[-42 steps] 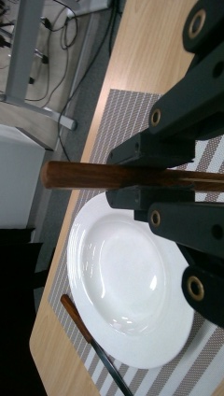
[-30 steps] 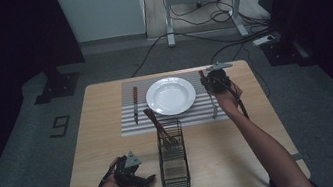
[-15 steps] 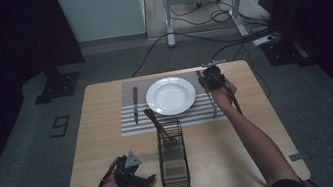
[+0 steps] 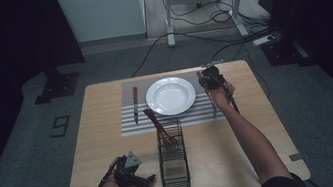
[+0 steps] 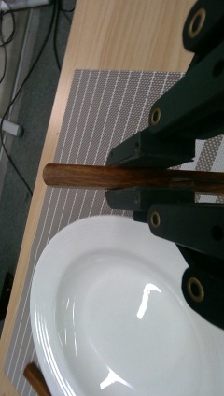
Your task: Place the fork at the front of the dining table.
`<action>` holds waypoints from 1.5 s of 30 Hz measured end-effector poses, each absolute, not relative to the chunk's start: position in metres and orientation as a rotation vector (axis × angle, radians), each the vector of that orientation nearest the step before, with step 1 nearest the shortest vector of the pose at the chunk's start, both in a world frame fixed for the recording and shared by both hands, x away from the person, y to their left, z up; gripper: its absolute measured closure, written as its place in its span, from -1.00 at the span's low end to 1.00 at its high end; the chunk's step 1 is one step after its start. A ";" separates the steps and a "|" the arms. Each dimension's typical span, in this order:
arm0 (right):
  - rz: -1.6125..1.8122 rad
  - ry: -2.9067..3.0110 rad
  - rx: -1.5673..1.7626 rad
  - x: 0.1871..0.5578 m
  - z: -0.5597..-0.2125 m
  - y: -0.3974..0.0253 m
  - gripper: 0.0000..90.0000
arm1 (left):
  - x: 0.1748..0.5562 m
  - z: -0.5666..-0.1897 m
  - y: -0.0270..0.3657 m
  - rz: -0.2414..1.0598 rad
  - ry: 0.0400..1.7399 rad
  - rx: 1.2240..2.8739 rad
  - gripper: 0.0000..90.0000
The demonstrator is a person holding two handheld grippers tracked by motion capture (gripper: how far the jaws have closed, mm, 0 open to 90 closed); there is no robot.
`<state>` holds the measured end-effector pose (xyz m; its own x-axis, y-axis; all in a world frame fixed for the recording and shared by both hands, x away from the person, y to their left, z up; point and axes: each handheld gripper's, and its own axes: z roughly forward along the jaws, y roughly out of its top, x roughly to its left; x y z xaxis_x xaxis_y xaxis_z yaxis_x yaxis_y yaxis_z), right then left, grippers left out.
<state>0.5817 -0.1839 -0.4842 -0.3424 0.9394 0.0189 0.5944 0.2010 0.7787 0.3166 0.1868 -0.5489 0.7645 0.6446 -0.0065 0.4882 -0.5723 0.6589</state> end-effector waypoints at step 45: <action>0.847 2.074 1.554 0.597 -0.535 -0.186 0.37 | 0.317 -0.549 0.186 0.308 0.843 2.297 -1.00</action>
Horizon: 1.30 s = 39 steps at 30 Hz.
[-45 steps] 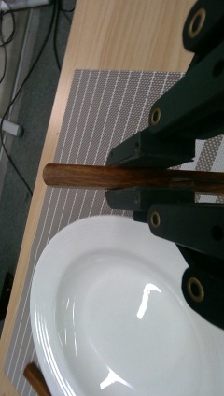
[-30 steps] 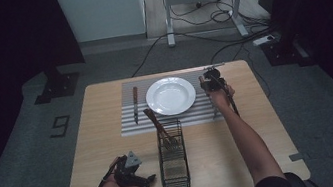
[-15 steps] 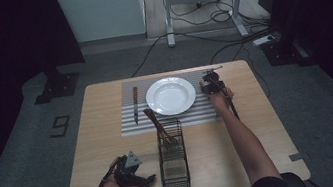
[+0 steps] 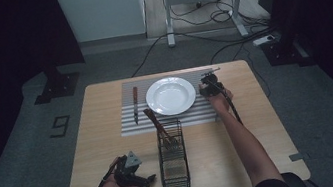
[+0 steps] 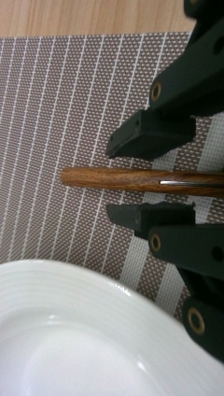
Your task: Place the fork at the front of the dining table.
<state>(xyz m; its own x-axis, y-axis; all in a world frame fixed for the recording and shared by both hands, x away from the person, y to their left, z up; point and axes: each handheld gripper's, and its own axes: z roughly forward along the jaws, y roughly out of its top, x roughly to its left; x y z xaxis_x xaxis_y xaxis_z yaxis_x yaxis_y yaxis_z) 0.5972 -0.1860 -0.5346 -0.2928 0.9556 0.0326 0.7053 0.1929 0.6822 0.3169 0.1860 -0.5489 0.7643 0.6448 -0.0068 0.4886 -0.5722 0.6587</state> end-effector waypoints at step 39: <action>0.861 2.087 1.577 0.580 -0.537 -0.199 0.78 | 0.316 -0.549 0.186 0.308 0.843 2.297 -1.00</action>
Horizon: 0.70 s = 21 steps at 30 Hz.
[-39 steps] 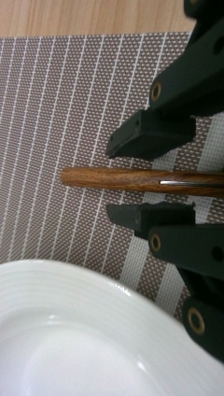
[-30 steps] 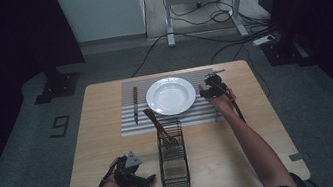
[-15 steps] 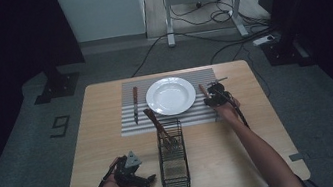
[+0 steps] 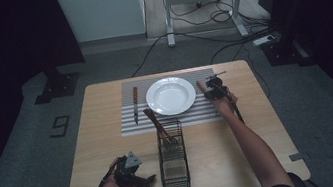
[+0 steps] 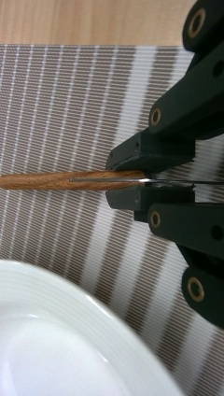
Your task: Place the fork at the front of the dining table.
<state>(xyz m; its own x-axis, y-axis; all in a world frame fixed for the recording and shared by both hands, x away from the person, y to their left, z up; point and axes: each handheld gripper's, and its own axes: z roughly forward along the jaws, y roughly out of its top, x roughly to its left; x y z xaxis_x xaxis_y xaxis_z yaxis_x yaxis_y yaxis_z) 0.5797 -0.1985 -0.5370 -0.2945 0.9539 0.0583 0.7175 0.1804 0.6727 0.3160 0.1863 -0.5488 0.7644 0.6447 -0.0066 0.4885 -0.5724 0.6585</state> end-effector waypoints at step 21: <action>0.912 2.064 1.594 0.596 -0.540 -0.205 0.68 | 0.316 -0.549 0.186 0.307 0.840 2.298 -1.00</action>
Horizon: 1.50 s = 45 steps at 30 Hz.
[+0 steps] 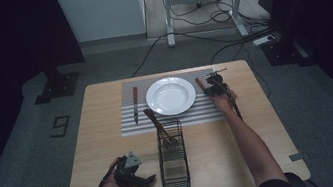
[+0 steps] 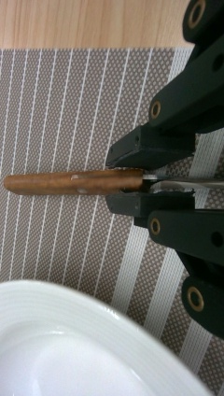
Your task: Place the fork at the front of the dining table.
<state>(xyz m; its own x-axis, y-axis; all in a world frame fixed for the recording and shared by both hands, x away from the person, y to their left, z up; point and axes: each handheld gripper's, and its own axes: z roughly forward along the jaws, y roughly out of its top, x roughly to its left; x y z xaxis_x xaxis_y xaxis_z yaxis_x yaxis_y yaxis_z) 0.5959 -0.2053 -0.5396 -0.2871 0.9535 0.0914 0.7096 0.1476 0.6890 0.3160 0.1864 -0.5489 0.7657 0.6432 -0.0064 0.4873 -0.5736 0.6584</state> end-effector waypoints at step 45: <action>1.013 2.209 1.485 0.533 -0.541 -0.242 0.05 | 0.316 -0.549 0.187 0.307 0.839 2.299 -1.00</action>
<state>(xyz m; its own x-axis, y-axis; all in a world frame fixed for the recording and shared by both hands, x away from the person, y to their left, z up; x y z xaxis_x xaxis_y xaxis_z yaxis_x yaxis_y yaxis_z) 0.5332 -0.2416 -0.5405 -0.4251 0.8945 0.1386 0.6889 0.2204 0.6905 0.3159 0.1866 -0.5488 0.7665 0.6422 -0.0062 0.4867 -0.5745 0.6581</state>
